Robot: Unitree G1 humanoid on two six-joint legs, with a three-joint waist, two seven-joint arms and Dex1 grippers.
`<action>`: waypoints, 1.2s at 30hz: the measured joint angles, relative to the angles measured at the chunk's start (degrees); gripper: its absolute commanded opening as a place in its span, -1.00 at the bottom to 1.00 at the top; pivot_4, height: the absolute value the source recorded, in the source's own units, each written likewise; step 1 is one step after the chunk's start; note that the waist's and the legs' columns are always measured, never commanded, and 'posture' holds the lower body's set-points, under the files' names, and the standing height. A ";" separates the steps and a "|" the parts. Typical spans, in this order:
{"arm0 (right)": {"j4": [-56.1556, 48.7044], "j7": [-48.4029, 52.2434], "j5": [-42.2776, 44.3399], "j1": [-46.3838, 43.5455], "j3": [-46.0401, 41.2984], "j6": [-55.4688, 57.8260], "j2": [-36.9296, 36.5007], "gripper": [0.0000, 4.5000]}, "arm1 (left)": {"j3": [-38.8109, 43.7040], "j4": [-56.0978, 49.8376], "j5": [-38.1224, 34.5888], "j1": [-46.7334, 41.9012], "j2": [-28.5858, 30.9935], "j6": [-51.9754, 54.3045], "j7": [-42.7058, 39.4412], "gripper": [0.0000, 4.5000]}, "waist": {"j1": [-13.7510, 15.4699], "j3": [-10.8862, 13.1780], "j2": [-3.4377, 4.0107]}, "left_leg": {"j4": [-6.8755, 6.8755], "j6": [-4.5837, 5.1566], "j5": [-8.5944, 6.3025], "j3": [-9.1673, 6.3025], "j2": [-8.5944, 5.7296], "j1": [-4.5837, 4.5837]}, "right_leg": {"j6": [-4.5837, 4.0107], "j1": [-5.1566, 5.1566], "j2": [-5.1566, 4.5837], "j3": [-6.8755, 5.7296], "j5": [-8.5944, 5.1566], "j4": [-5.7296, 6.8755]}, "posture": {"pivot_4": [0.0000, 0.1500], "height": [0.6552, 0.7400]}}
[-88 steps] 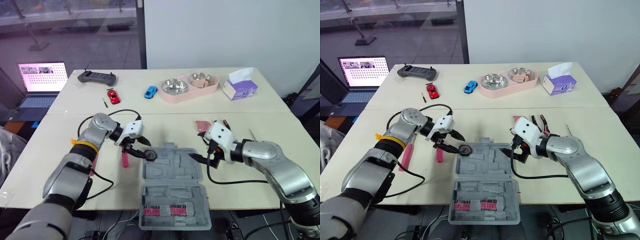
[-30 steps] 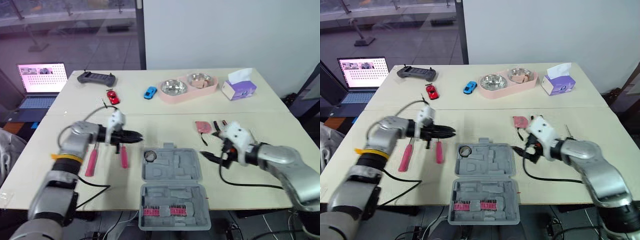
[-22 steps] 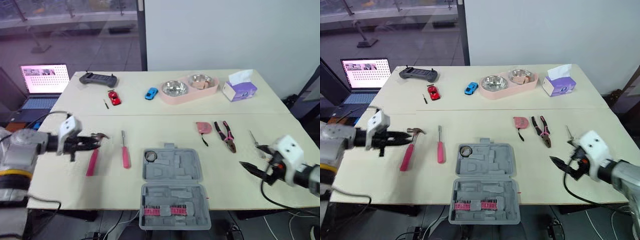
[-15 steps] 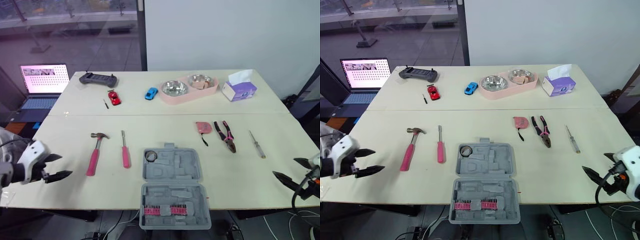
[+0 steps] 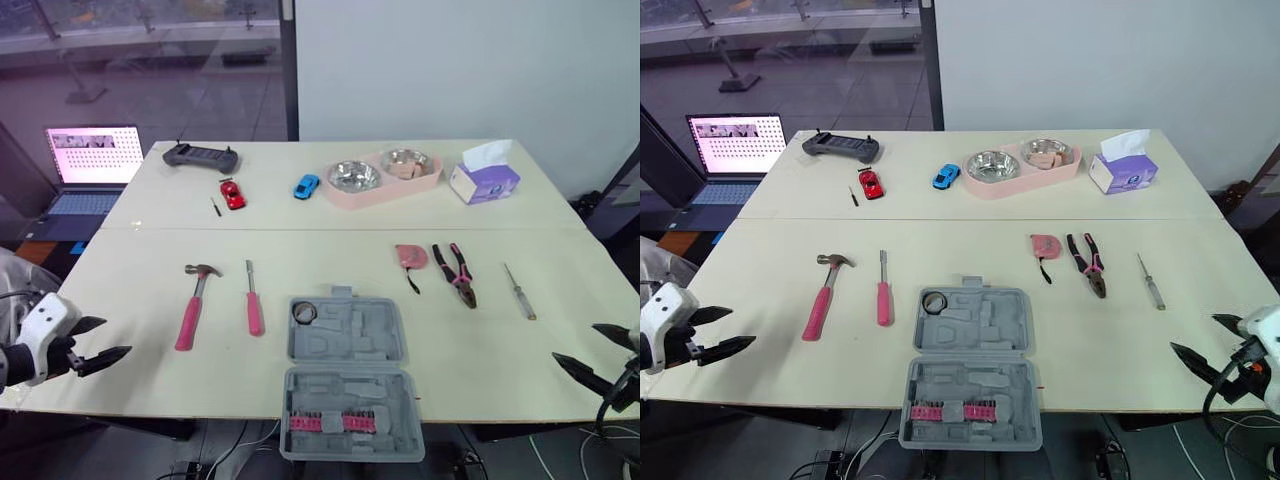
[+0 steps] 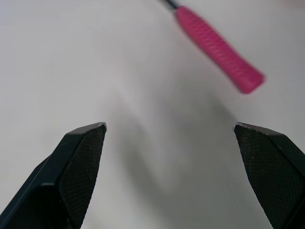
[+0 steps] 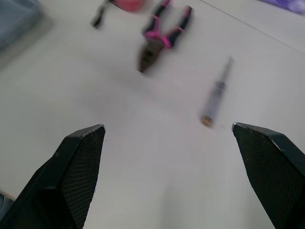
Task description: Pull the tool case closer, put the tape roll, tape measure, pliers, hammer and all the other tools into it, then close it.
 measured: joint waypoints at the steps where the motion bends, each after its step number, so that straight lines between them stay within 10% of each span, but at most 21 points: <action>1: -2.58 -0.66 0.63 0.80 0.83 1.40 0.92 1.00 | -0.42 -1.54 -0.09 0.30 -0.58 0.32 0.07 1.00 | 0.01 -0.01 0.03 | -0.05 0.00 0.00 0.01 0.00 0.00 | 0.00 -0.01 -0.01 0.01 0.00 0.00 | 1.00 1.00; 15: -23.00 -38.74 -7.66 -19.06 31.76 30.10 19.13 1.00 | -8.81 -38.40 -8.76 7.45 -17.97 3.47 3.32 1.00 | 0.03 -0.04 -0.05 | -0.32 -0.05 0.15 0.17 0.02 0.03 | -0.10 -0.23 0.00 0.15 -0.05 -0.04 | 1.00 1.00; 36: 30.69 -60.42 -20.93 -55.07 37.19 18.02 35.18 1.00 | -13.73 -44.55 -11.10 7.74 -17.91 6.13 4.09 1.00 | -0.66 -0.02 0.08 | -0.57 -0.30 0.35 0.07 0.11 0.15 | -0.14 -0.31 0.29 0.14 0.15 0.09 | 1.00 1.00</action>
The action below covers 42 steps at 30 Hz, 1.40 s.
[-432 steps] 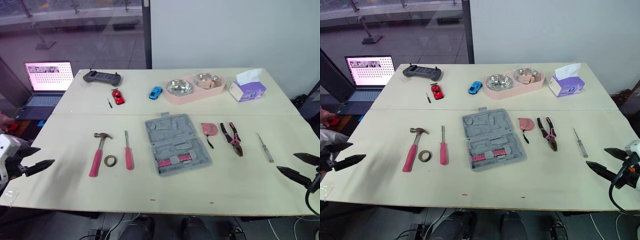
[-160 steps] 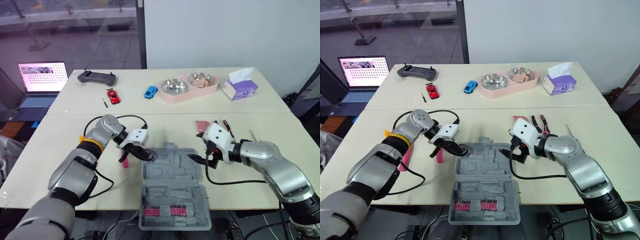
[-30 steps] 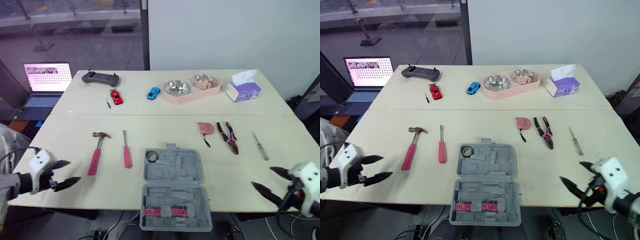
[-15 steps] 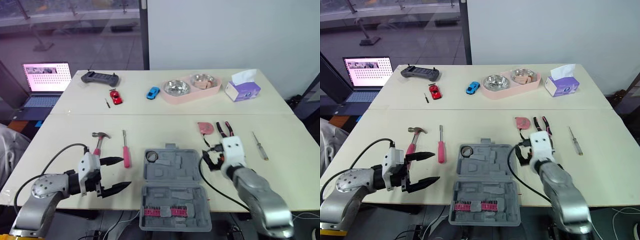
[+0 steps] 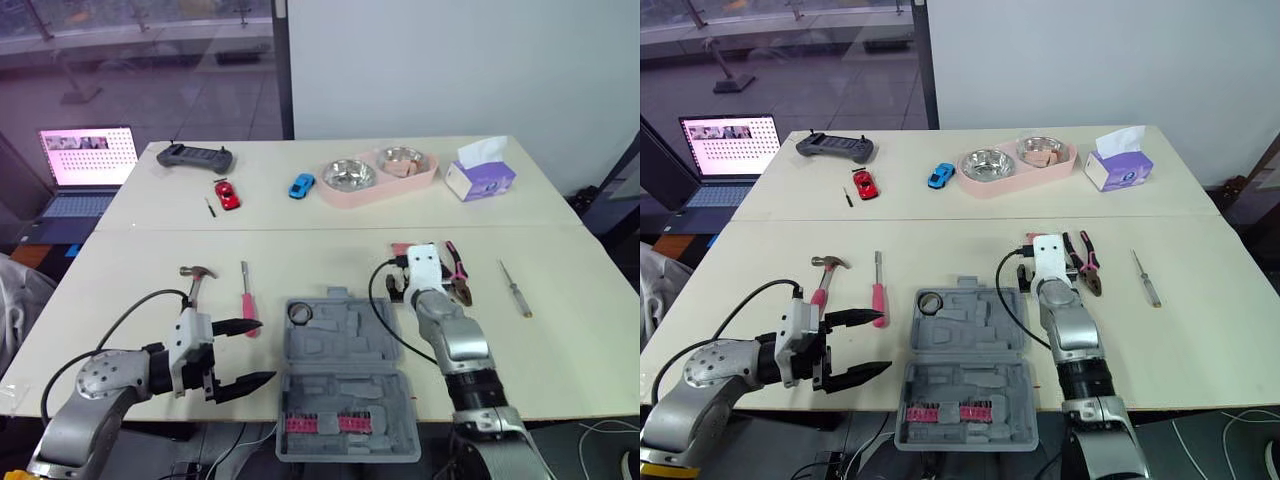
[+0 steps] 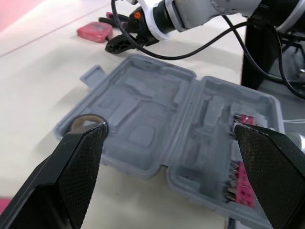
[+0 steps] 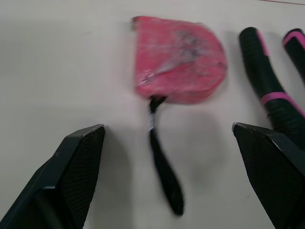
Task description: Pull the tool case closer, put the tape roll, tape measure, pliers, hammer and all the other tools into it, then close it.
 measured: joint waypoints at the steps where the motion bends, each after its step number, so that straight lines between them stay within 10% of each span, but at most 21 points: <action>1: 1.48 0.00 0.06 -0.82 -0.44 -0.74 0.03 1.00 | 0.41 0.02 -0.04 0.00 0.01 0.00 0.09 1.00 | -0.05 0.00 0.00 | 0.00 -0.03 0.02 0.00 0.01 0.00 | -0.02 0.00 0.01 0.00 0.01 0.00 | 1.00 1.00; 9: 9.70 0.02 0.58 -5.18 -1.86 -5.01 0.71 0.89 | 2.48 -0.19 -1.65 -3.04 0.12 1.00 1.83 1.00 | -0.93 -0.01 0.00 | 0.01 -0.13 0.12 -0.03 0.06 0.11 | -0.13 0.09 0.06 -0.02 0.09 0.01 | 1.00 1.00; 18: 10.95 0.61 0.63 -5.34 -1.64 -6.05 0.77 -0.97 | 2.79 -2.13 -2.51 -3.72 0.16 3.82 3.99 1.00 | -0.67 -0.02 0.01 | -0.03 -0.13 0.12 -0.09 0.06 0.11 | -0.14 0.11 0.08 -0.03 0.09 -0.01 | 1.00 1.00; 28: 5.73 3.69 0.60 -1.86 -1.74 -3.27 -1.42 -0.99 | 2.69 -3.07 -2.73 -4.32 0.16 5.31 5.01 1.00 | -0.56 -0.02 0.01 | -0.06 -0.13 0.11 -0.13 0.07 0.11 | -0.15 0.11 0.08 -0.05 0.09 -0.02 | 1.00 1.00; 42: -31.26 19.63 2.71 27.09 2.27 7.33 -12.97 -0.99 | -2.37 -0.08 -1.94 -8.00 -2.48 4.68 5.02 1.00 | 0.68 -0.02 0.02 | -0.11 -0.12 0.09 -0.16 0.10 -0.01 | -0.12 0.05 0.06 -0.09 0.04 -0.10 | 1.00 1.00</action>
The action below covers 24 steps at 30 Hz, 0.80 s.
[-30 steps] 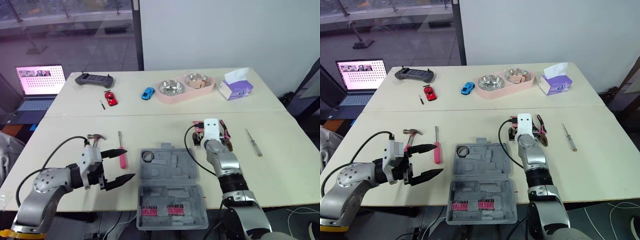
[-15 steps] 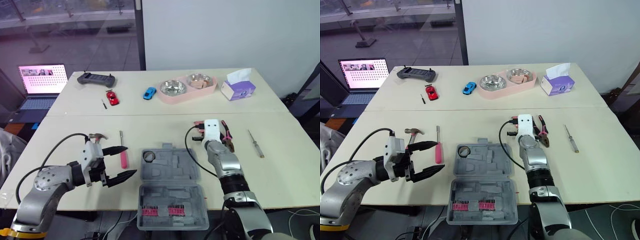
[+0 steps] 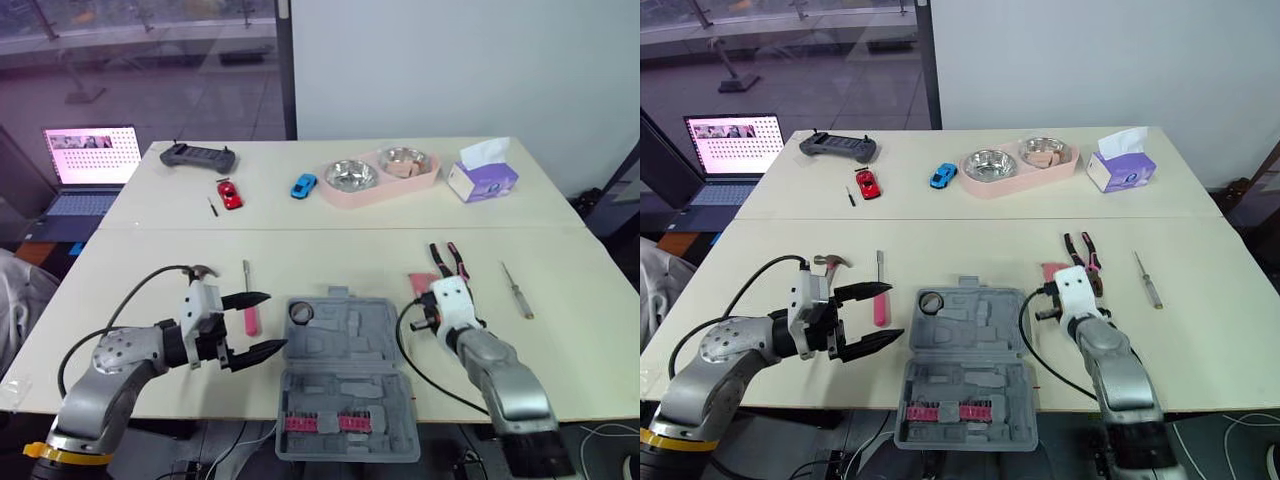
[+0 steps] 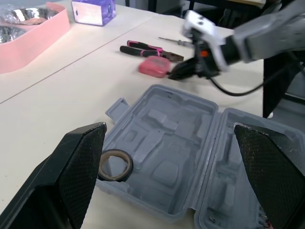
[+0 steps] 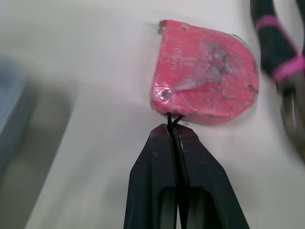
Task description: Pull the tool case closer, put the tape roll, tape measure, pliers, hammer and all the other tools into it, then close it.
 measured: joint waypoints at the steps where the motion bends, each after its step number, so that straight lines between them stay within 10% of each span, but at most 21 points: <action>1: -2.89 0.61 0.15 2.47 -0.07 1.13 -0.72 -0.99 | -0.27 0.17 0.01 -0.01 -0.03 -0.01 -0.03 1.00 | 0.03 0.00 -0.01 | 0.00 0.00 -0.01 -0.01 0.00 -0.01 | 0.00 0.00 0.00 -0.01 -0.03 -0.02 | 1.00 1.00; 15: -34.37 -0.43 3.68 37.13 0.80 10.12 3.49 -0.99 | -3.54 3.83 0.60 -1.79 -1.13 -1.36 -3.69 1.00 | 0.47 0.04 -0.03 | -0.14 -0.02 -0.04 -0.12 0.01 -0.07 | -0.11 -0.06 -0.04 -0.10 -0.42 -0.03 | 1.00 1.00; 24: -36.54 -2.90 4.48 39.05 1.45 11.41 6.32 -0.99 | -4.55 7.37 1.34 -3.49 -1.17 -2.23 -6.01 1.00 | 0.10 0.07 -0.06 | -0.12 -0.16 -0.12 -0.11 0.01 -0.07 | 0.05 -0.04 -0.06 -0.09 -0.59 -0.04 | 1.00 1.00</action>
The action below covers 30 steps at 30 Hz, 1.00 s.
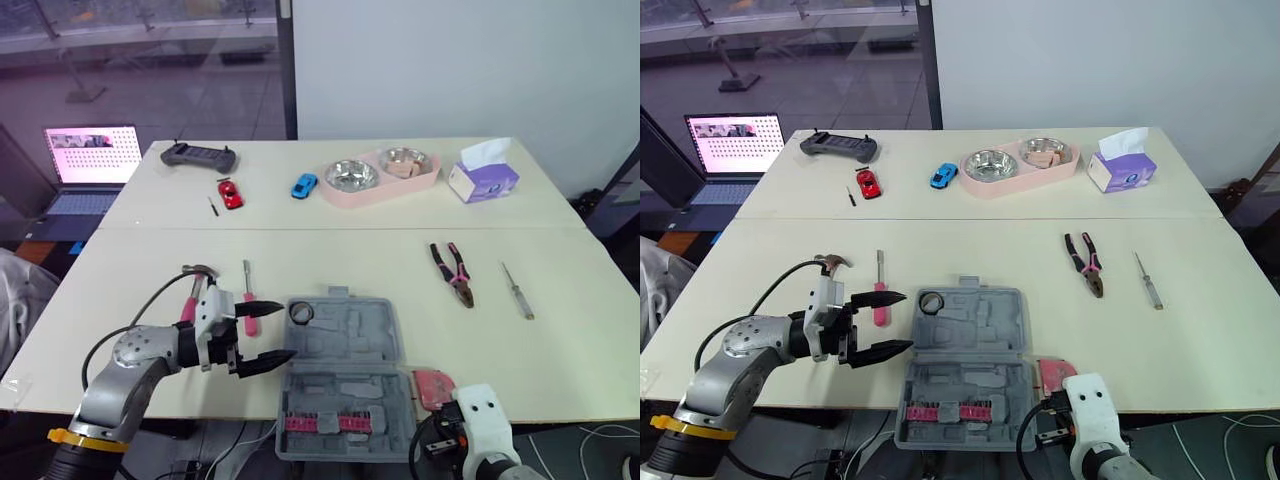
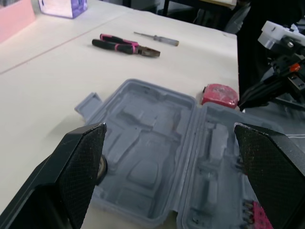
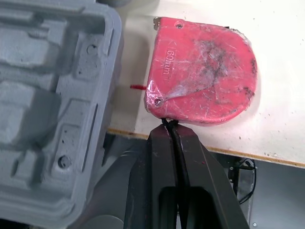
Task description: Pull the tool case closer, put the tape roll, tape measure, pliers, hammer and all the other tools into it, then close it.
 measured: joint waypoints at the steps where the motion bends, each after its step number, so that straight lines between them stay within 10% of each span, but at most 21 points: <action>1: 0.00 -0.22 0.06 -0.17 -0.38 0.11 0.07 -0.99 | -0.30 0.31 0.23 -0.37 -0.03 -0.01 -0.12 1.00 | 0.02 0.00 0.00 | 0.00 0.01 0.00 0.00 -0.01 0.00 | 0.00 0.00 0.00 0.00 0.00 -0.01 | 1.00 1.00; 6: -0.05 0.08 0.96 -0.18 -2.96 0.42 0.06 -0.57 | -0.45 0.53 0.51 -1.33 -0.55 -0.12 -0.26 1.00 | -0.05 0.00 -0.01 | -0.04 0.09 0.05 0.00 -0.01 -0.01 | 0.01 -0.02 0.00 -0.01 0.01 -0.05 | 1.00 1.00; 13: -3.51 6.33 6.93 0.88 -10.84 3.26 -2.73 0.91 | -0.44 0.51 0.38 -1.02 -1.41 -0.07 -0.21 1.00 | -0.06 0.01 0.00 | -0.05 0.12 0.06 0.01 0.00 0.00 | 0.04 0.01 -0.01 -0.02 0.01 -0.06 | 1.00 1.00; 22: 4.76 31.37 14.27 -6.98 -26.01 -4.77 -30.78 0.96 | -0.43 0.43 0.43 0.28 -1.72 -0.10 0.30 1.00 | -0.10 0.06 0.00 | 0.20 0.18 0.04 0.15 0.16 0.03 | 0.03 0.42 -0.02 -0.26 0.27 -0.58 | 1.00 1.00; 30: 28.84 59.06 8.06 -26.07 -11.78 -39.26 -49.97 0.96 | -0.70 1.01 -0.48 -1.59 -1.92 0.23 -0.43 1.00 | -0.09 0.23 0.00 | 0.15 0.44 -0.09 0.28 0.35 -0.05 | -0.02 0.43 0.05 -0.40 0.63 -0.90 | 1.00 1.00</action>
